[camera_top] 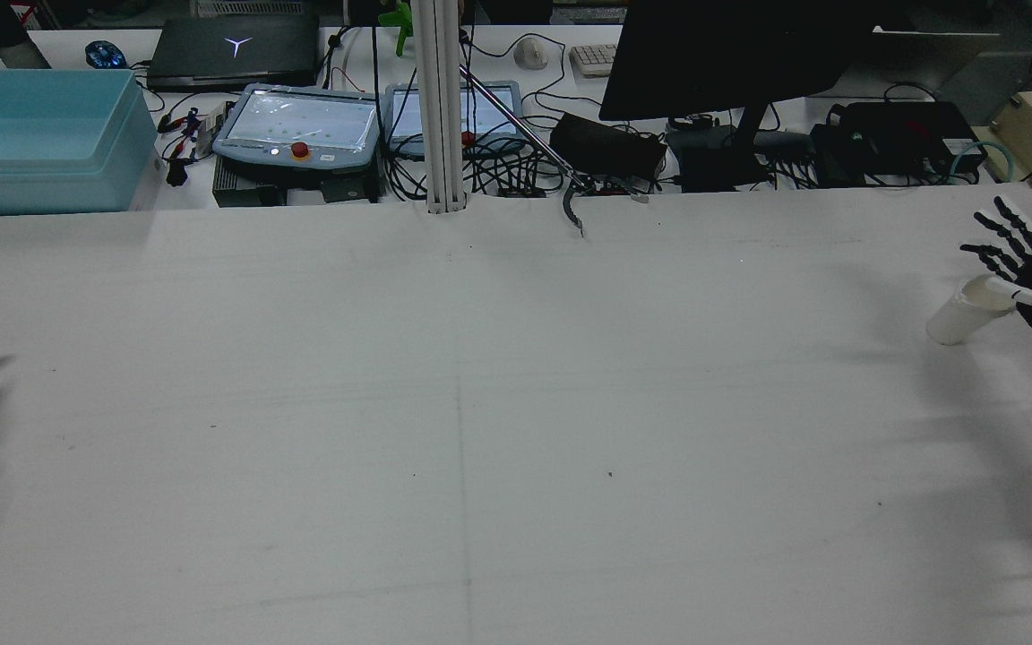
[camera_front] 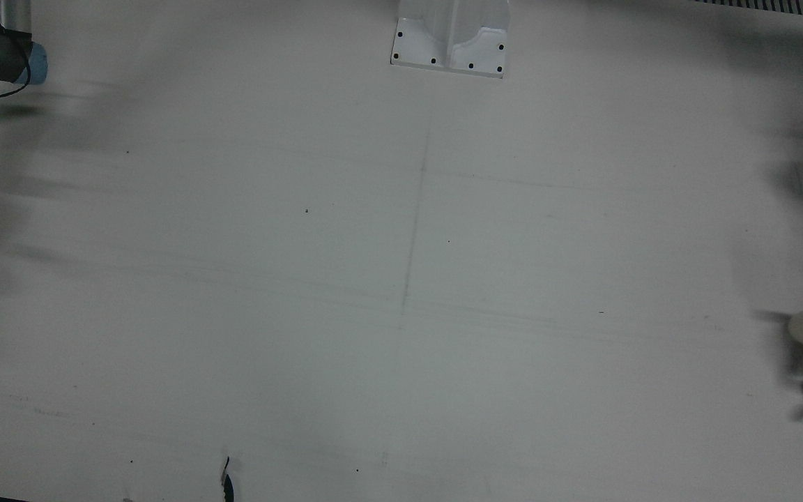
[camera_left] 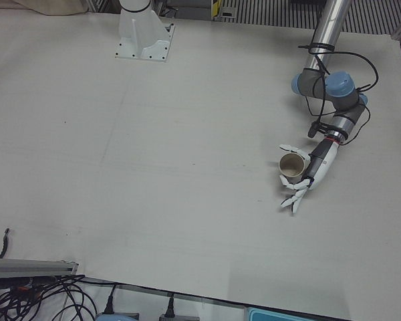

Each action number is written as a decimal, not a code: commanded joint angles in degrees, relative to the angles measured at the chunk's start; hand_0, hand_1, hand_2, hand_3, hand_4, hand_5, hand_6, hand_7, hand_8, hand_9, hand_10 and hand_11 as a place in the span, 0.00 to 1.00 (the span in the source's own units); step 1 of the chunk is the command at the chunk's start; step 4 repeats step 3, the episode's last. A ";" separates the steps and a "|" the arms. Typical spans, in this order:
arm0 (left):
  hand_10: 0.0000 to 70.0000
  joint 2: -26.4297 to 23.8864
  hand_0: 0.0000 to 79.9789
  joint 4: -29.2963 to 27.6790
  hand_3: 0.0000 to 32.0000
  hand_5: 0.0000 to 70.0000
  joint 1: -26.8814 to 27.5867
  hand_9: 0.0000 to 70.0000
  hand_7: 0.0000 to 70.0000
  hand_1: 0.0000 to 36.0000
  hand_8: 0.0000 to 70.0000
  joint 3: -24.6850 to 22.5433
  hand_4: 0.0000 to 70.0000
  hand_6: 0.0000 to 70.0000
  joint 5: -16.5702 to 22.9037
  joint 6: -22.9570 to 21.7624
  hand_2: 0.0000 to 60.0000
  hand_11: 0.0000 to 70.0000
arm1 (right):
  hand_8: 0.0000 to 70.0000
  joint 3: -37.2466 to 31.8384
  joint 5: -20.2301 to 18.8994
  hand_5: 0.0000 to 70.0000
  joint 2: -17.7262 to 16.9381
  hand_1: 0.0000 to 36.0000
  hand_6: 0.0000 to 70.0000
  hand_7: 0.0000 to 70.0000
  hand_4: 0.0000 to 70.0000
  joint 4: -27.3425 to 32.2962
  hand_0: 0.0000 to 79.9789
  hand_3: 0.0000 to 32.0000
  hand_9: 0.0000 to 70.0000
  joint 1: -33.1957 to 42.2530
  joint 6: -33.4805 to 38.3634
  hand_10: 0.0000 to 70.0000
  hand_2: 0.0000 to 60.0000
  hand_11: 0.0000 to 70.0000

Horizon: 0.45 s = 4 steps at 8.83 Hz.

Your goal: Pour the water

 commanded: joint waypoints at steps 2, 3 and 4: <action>0.00 -0.21 0.53 -1.39 0.00 0.00 1.72 0.01 0.13 0.03 0.01 1.37 0.42 0.14 0.11 0.37 0.00 0.00 | 0.00 1.79 -0.41 0.06 -0.49 0.46 0.04 0.00 0.00 0.16 0.65 0.13 0.00 1.40 0.16 0.00 0.00 0.00; 0.00 0.40 0.52 -2.45 0.00 0.00 1.72 0.00 0.13 0.04 0.01 1.19 0.38 0.13 0.11 -0.42 0.00 0.00 | 0.00 3.72 -0.58 0.07 -1.54 0.47 0.04 0.00 0.00 0.08 0.66 0.18 0.00 2.36 0.08 0.00 0.00 0.00; 0.00 0.40 0.52 -2.45 0.00 0.00 1.72 0.00 0.13 0.04 0.01 1.19 0.38 0.13 0.11 -0.42 0.00 0.00 | 0.00 3.72 -0.58 0.07 -1.54 0.47 0.04 0.00 0.00 0.08 0.66 0.18 0.00 2.36 0.08 0.00 0.00 0.00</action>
